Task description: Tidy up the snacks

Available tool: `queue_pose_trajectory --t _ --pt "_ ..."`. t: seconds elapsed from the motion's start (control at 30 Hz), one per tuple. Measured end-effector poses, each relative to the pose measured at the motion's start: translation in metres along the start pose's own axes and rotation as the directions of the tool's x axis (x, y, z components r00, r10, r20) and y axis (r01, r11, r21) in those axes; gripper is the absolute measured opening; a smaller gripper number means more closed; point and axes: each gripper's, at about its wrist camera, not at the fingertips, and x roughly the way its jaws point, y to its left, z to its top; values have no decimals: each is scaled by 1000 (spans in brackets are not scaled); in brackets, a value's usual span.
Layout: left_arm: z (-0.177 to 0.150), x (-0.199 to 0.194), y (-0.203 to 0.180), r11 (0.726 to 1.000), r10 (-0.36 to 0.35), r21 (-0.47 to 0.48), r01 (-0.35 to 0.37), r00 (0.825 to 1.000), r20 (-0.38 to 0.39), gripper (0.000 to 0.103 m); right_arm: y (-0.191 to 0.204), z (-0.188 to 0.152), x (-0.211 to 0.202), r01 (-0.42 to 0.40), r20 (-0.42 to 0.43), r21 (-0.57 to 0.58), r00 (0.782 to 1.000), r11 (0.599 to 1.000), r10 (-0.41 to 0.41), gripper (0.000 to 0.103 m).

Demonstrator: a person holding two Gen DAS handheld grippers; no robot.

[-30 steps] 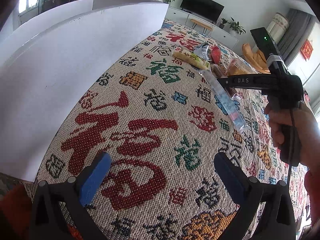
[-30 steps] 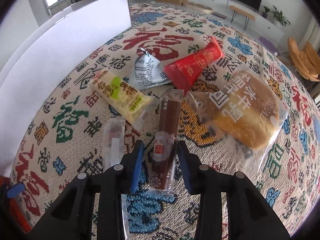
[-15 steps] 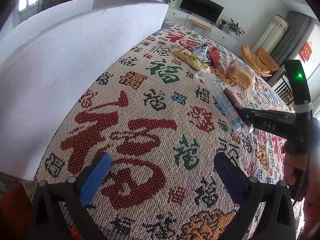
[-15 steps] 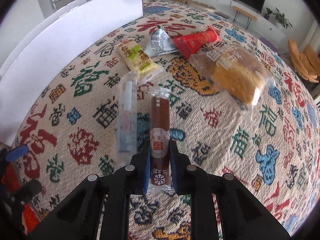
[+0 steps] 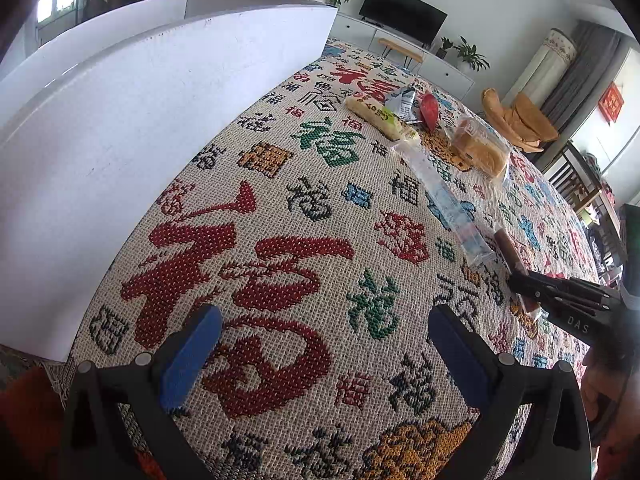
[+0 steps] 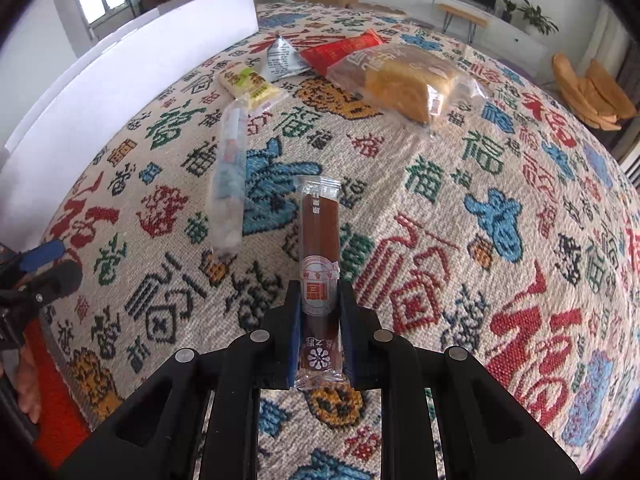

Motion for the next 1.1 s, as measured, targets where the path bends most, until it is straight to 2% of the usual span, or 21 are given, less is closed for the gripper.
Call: queue_pose_trajectory --t 0.33,0.67,0.77,0.8,0.83,0.87,1.1 --pt "-1 0 0 1000 -4 -1 4 1000 -1 102 -43 -32 -18 61 0 115 998 991 -61 18" --pt "0 0 0 1000 -5 -2 5 1000 -1 102 -47 -48 -20 85 57 132 994 988 -93 23" --pt "0 0 1 1000 -6 -2 6 1000 -1 102 -46 -50 -20 94 75 137 992 986 -105 34" --pt "0 0 1 1000 -5 -1 5 1000 -1 102 -46 -50 -20 105 81 139 990 985 -117 41" --pt "-1 0 0 1000 -5 -1 5 1000 -1 102 -47 -51 -21 106 89 142 989 984 -119 54" --pt "0 0 1 1000 -6 -1 6 1000 -1 102 -48 -53 -21 100 96 145 989 984 -115 60" --pt "0 0 1 1000 -6 -2 6 1000 -1 102 -46 -60 -18 96 125 126 986 987 -112 65"
